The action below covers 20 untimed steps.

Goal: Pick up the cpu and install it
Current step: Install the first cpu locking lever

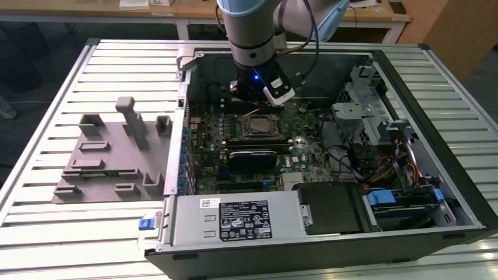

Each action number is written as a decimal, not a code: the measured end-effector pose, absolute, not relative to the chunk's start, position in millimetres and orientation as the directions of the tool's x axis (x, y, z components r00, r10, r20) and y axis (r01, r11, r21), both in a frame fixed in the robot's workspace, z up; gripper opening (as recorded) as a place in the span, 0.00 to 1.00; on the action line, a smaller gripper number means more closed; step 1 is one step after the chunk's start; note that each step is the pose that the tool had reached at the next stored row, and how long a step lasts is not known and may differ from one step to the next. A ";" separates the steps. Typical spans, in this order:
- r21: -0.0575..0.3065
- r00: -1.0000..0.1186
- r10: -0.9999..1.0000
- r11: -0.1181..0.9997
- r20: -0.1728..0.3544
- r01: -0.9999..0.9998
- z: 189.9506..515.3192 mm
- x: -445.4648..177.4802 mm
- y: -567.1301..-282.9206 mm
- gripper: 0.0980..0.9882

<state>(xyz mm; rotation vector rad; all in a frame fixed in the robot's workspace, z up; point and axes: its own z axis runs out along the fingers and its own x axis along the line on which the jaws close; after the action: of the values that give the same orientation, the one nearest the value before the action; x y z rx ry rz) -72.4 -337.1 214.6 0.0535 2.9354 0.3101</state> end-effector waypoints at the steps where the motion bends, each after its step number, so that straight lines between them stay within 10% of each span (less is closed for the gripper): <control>1: 0.210 -0.981 0.059 0.977 -0.184 0.020 214.4 -72.5 -336.1 0.01; 20: 0.211 -0.955 0.228 0.959 -0.188 0.187 205.2 -79.0 -329.0 0.01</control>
<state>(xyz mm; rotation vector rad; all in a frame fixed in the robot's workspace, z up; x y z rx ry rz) -79.0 -329.0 205.2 0.3107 2.8989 0.2819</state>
